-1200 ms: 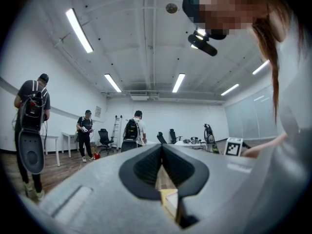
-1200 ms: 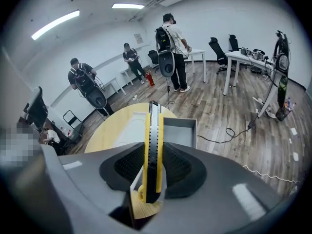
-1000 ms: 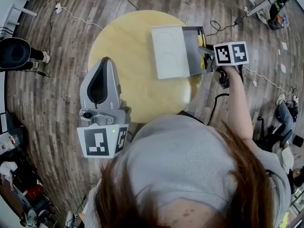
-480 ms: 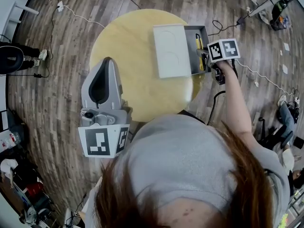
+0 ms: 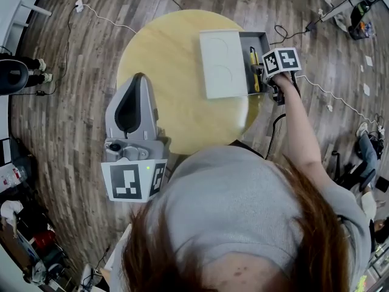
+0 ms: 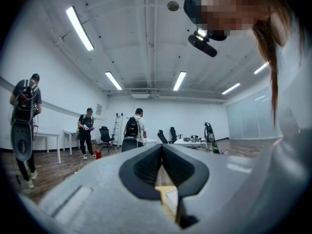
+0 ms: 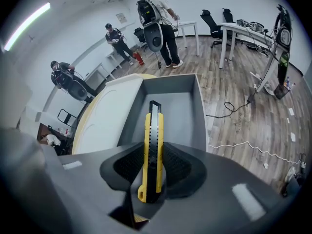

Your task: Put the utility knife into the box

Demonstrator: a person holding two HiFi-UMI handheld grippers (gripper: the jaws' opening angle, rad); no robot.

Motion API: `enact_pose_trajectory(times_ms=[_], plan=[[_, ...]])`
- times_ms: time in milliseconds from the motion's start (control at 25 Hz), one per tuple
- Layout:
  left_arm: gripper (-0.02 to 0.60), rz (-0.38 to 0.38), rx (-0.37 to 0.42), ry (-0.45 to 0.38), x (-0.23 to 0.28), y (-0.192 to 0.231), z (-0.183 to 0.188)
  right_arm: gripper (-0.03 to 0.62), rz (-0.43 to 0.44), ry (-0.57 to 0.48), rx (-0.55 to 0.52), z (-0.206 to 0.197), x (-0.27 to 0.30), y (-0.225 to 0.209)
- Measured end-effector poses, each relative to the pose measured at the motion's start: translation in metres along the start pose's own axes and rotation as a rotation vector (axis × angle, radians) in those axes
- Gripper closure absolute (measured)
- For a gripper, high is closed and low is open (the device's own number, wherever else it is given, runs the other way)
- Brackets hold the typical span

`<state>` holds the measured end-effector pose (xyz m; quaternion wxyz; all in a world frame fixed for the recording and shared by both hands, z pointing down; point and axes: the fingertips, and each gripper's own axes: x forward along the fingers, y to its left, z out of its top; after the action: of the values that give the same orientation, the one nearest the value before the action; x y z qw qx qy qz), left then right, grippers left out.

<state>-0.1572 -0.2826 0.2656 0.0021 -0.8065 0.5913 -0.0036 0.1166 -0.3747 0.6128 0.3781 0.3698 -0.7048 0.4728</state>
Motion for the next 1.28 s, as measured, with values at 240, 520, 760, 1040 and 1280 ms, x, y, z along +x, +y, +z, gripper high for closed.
enact_pose_trajectory(times_ms=[240,520,760,1040,1280], plan=[[0.588,0.002,-0.004,0.002,-0.001,0.005,-0.001,0.473,-0.002,0.029,0.029,-0.004,0.013,-0.001],[0.588,0.005,-0.004,0.003,-0.001,0.005,0.000,0.473,-0.030,0.064,0.025,-0.005,0.021,-0.004],[0.588,0.011,-0.005,0.005,-0.002,0.007,-0.002,0.473,-0.046,0.096,0.026,-0.009,0.029,-0.007],[0.588,0.007,-0.006,0.004,-0.002,0.006,-0.001,0.473,-0.051,0.111,0.020,-0.010,0.031,-0.008],[0.588,-0.001,-0.009,0.000,-0.002,0.007,0.000,0.471,-0.105,0.172,-0.055,-0.011,0.035,-0.006]])
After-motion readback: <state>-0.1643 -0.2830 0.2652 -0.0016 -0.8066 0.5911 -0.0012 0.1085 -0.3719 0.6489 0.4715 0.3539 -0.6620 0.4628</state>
